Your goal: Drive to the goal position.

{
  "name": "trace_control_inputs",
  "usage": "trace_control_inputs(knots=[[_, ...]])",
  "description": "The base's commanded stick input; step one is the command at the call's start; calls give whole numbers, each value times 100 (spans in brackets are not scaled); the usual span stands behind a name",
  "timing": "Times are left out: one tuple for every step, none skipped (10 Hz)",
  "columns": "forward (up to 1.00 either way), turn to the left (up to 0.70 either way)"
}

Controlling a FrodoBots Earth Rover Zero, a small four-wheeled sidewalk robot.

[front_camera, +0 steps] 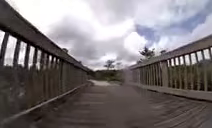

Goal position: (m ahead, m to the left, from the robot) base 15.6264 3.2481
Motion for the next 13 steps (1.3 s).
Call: trace_control_inputs(knots=[[69, 1], [69, 1], [69, 1], [69, 1], [69, 1], [69, 1], [69, 1], [69, 1], [69, 1], [69, 1], [69, 1], [69, 1], [69, 1]])
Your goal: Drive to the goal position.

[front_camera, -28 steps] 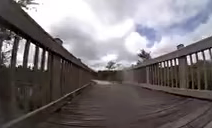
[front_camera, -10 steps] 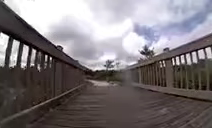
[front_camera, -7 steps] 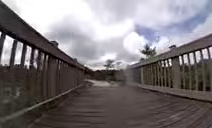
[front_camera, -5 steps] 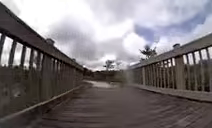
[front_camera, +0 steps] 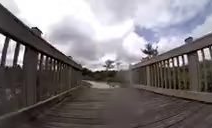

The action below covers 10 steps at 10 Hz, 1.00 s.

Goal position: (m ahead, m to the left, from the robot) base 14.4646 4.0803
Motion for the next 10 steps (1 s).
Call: trace_control_inputs(knots=[[69, 1], [69, 1], [69, 1], [69, 1], [69, 1], [69, 1], [69, 1], [69, 1], [69, 1], [69, 1]])
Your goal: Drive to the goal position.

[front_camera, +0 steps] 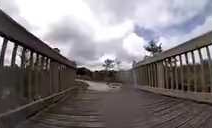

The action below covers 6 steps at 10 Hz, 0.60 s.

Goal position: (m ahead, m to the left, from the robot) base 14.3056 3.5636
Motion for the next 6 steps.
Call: trace_control_inputs(knots=[[69, 1], [69, 1], [69, 1], [69, 1], [69, 1], [69, 1]])
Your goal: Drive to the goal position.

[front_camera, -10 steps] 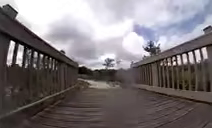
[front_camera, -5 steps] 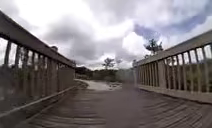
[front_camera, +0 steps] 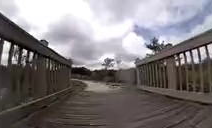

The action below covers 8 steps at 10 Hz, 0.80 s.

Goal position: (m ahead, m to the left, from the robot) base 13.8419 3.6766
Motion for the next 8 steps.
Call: trace_control_inputs(knots=[[69, 1], [69, 1], [69, 1], [69, 1], [69, 1], [69, 1], [69, 1], [69, 1]])
